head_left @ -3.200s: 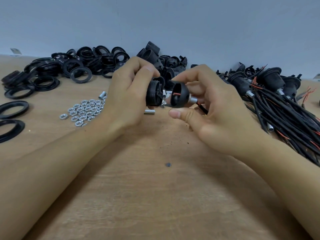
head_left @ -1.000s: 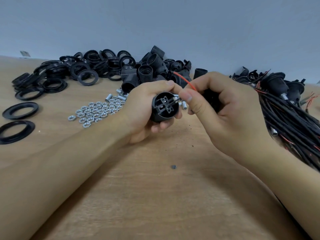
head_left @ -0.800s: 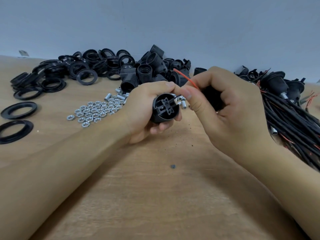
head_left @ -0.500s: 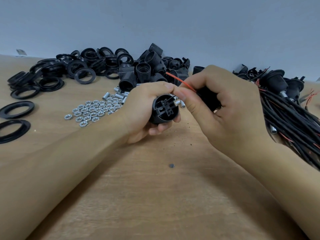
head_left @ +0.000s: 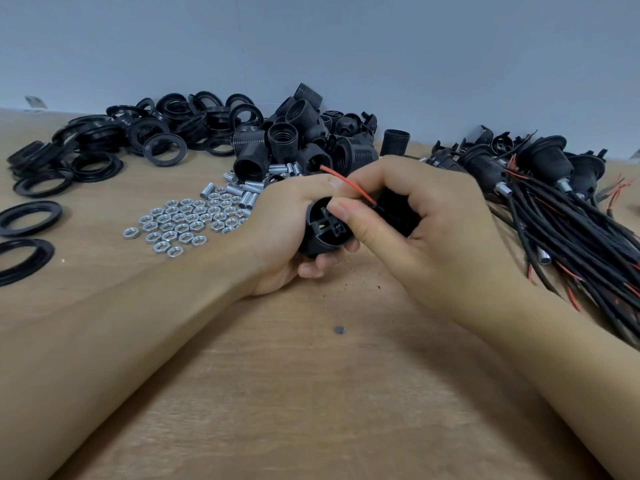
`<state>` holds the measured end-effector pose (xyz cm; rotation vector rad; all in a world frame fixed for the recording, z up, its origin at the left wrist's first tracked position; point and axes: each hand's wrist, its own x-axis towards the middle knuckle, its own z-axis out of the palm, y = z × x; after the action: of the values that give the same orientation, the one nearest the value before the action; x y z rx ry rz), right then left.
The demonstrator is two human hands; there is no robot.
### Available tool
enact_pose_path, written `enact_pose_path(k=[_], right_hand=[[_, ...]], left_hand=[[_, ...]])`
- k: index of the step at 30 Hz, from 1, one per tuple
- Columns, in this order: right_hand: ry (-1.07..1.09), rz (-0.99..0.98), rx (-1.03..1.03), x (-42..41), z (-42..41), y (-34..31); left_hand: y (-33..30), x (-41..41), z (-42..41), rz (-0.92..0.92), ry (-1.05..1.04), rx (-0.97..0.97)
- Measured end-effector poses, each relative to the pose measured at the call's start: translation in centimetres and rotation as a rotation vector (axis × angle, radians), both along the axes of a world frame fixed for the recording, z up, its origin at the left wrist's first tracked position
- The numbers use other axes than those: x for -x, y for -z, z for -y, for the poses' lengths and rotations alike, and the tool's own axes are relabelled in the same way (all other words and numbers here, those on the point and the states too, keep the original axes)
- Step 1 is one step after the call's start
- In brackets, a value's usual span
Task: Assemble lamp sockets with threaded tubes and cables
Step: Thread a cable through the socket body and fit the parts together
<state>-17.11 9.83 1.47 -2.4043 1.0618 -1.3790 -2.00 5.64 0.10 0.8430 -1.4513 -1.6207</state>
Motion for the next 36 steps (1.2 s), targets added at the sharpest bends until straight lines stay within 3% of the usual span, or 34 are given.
enact_pose_path(k=[16,22,31,36], right_hand=[[0.001,0.009,-0.010,-0.3,0.0,0.6],[-0.136,0.227,-0.217,-0.3,0.0,0.7],[-0.121,0.181,-0.167,-0.3,0.3,0.5],[-0.118,0.212,-0.130,-0.1,0.5,0.4]], left_hand=[[0.2,-0.1,0.0,-0.010,-0.003,-0.017],[-0.1,-0.3,0.4,0.000,0.067,-0.074],[-0.1,-0.5,1.0,-0.012,0.117,-0.125],[-0.2,-1.1,1.2,-0.072,0.267,-0.124]])
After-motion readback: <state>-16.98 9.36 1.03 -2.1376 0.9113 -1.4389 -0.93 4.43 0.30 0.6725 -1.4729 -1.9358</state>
